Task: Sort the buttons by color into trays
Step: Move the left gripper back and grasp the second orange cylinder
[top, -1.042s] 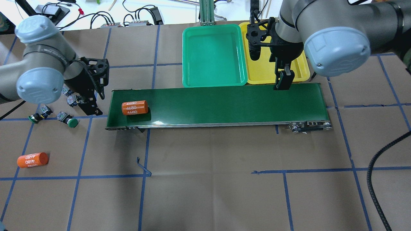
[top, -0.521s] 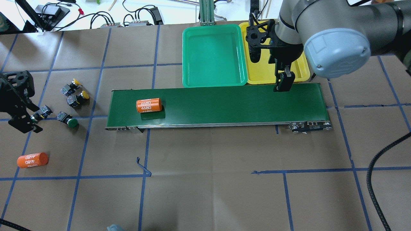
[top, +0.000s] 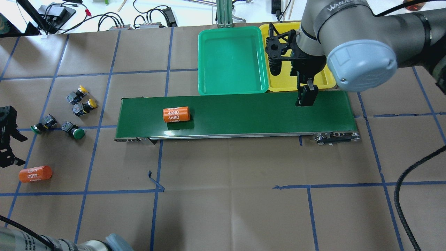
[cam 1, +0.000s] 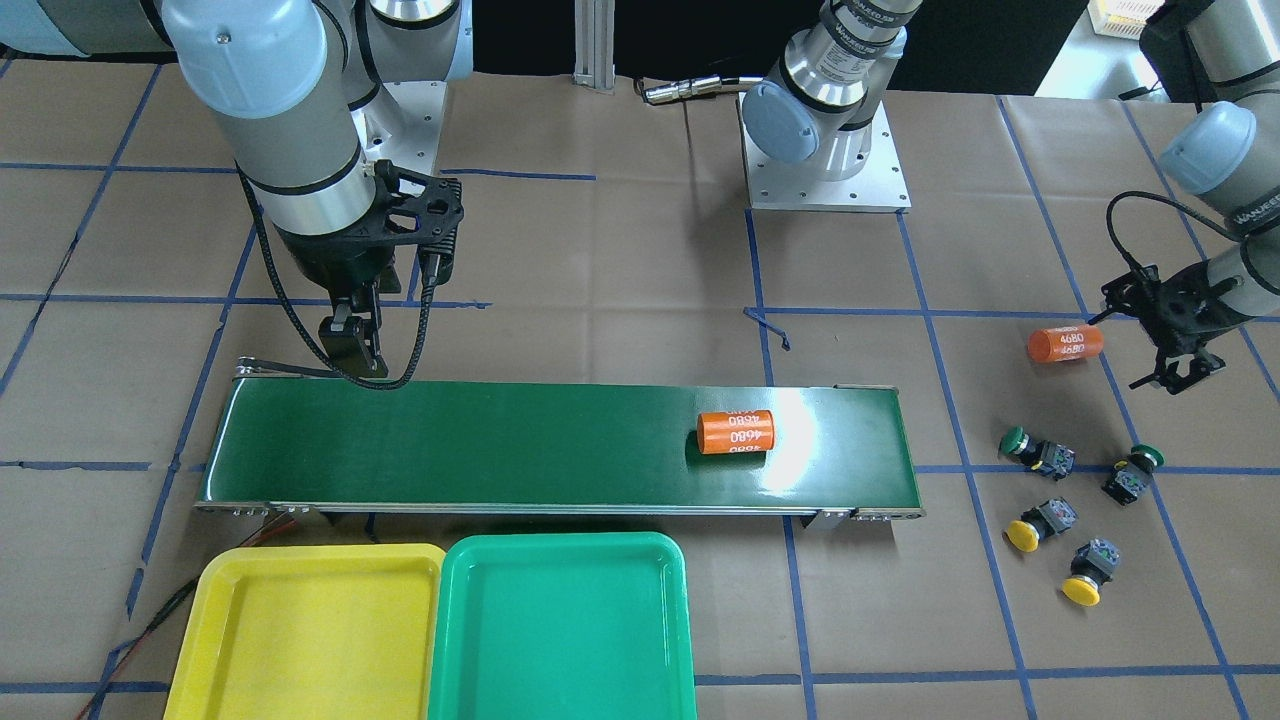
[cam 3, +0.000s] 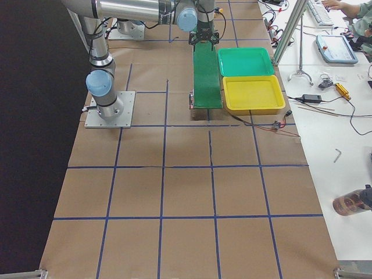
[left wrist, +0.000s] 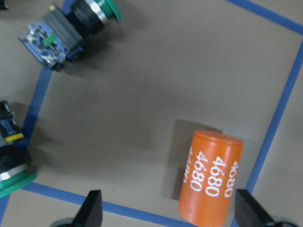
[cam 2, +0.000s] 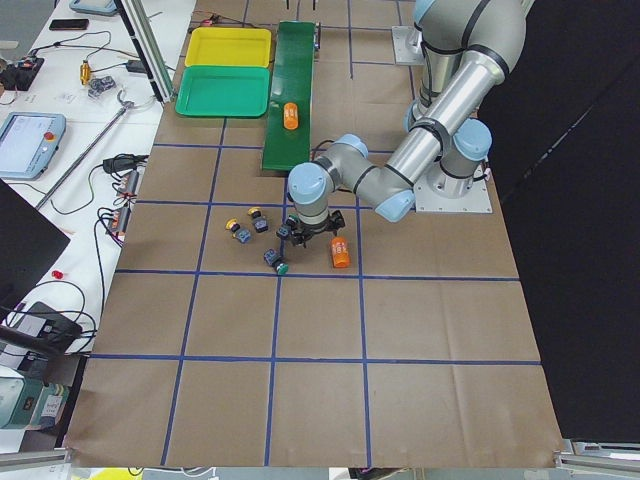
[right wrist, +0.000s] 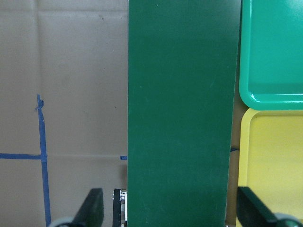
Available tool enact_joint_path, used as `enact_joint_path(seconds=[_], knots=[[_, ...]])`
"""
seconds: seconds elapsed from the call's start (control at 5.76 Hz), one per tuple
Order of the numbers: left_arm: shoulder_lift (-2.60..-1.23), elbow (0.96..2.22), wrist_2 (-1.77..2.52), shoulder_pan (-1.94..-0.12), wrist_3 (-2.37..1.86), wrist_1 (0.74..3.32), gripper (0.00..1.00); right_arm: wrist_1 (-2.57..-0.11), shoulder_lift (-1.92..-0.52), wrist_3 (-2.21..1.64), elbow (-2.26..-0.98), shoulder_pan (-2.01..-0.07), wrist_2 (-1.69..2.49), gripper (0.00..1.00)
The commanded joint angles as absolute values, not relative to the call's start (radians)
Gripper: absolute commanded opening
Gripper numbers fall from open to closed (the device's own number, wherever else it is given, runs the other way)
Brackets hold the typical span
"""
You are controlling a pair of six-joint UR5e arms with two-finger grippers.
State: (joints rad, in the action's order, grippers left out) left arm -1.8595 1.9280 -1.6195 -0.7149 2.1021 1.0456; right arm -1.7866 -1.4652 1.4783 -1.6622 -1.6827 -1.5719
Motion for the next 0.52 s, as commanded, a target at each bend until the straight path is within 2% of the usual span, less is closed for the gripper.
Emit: enact_joint_path(seconds=[0.0,0.17,0.35], knots=[[-1.873,2.046,-1.638,-0.673,2.192,0.902,0.97,-1.787,-1.459,1.479,-1.664,-1.684,-1.568,1.0],[-1.876,2.078,-1.635,-0.672,2.215,0.902,0.97,-1.789,-1.456,1.477,-1.664,-1.684,-1.568,1.0],[-1.879,2.08,-1.628,-0.669,2.236,0.89,0.93,-1.789,-1.456,1.477,-1.664,-1.686,-1.566,1.0]])
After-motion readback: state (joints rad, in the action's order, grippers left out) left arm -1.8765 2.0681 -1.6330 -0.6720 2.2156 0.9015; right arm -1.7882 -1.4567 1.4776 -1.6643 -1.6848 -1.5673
